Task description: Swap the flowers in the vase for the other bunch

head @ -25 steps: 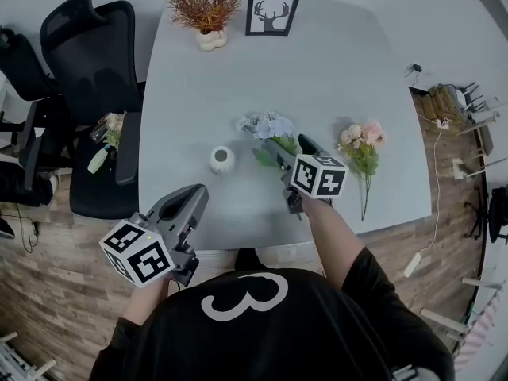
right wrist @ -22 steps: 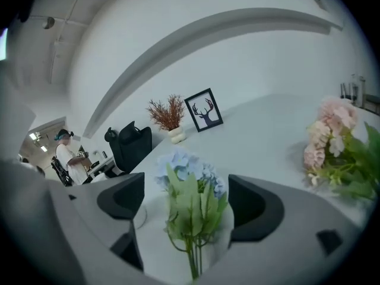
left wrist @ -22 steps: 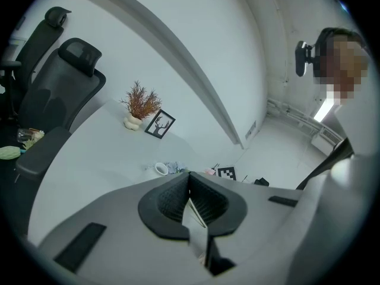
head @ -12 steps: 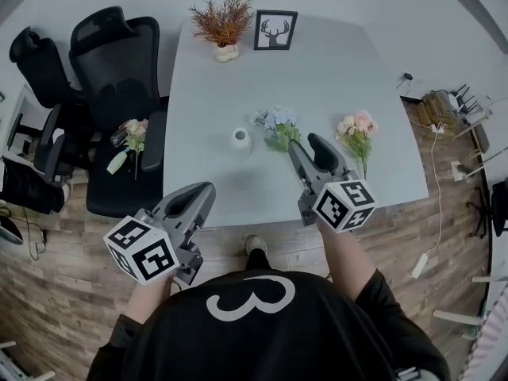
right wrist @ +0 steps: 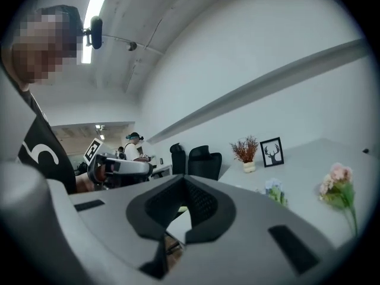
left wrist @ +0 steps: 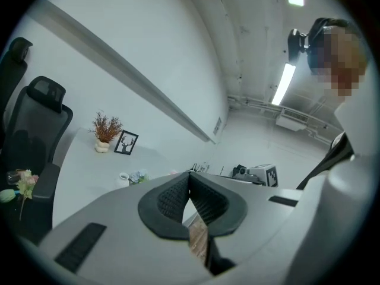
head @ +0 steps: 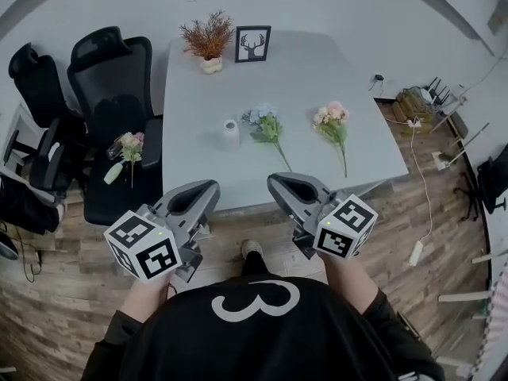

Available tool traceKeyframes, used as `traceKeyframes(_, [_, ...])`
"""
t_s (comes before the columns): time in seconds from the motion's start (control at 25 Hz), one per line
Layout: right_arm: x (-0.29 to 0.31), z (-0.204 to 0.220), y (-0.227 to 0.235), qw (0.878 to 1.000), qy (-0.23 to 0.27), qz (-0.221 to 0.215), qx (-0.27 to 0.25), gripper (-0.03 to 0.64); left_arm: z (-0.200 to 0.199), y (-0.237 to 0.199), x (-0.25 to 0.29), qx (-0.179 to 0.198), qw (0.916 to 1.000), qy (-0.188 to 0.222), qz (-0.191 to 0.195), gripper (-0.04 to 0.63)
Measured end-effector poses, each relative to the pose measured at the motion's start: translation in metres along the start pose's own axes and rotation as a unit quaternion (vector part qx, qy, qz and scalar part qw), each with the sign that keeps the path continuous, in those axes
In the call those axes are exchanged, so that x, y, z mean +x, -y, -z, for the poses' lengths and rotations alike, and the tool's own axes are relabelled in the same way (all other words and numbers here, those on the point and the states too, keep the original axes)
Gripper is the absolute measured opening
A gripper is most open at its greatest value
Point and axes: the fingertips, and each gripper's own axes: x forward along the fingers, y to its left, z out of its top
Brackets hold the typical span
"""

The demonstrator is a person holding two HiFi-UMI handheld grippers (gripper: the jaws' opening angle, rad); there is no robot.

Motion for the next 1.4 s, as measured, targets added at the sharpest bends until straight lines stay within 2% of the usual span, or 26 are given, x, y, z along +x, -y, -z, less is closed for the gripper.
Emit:
traceKeyframes(0.2, [-0.019, 0.013, -0.026, 1.0, -0.001, 0.008, 0.005, 0.008, 0.012, 0.026, -0.014, 0.007, 0.9997, -0.005, 0.023, 0.011])
traceKeyframes(0.44, [-0.031, 0.024, -0.05, 1.0, -0.003, 0.01, 0.015, 0.008, 0.025, 0.045, -0.026, 0.038, 0.9985, -0.021, 0.033, 0.011])
traceKeyframes(0.88, [-0.042, 0.027, -0.052, 1.0, -0.008, 0.011, 0.019, 0.009, 0.032, 0.052, -0.024, 0.021, 0.998, -0.024, 0.054, 0.011])
traceKeyframes(1.08, [-0.059, 0.022, -0.017, 0.999, -0.027, 0.037, -0.006, 0.011, 0.029, 0.051, -0.007, 0.018, 0.9977, -0.025, 0.06, 0.012])
traceKeyframes(1.28, [-0.073, 0.018, 0.032, 0.998, -0.035, 0.052, 0.013, 0.02, 0.031, 0.037, 0.028, 0.001, 0.9977, -0.036, 0.057, 0.011])
traceKeyframes(1.4, [-0.076, 0.017, 0.072, 0.996, -0.042, 0.074, 0.014, 0.091, 0.03, 0.027, 0.055, -0.005, 0.9975, -0.041, 0.057, 0.012])
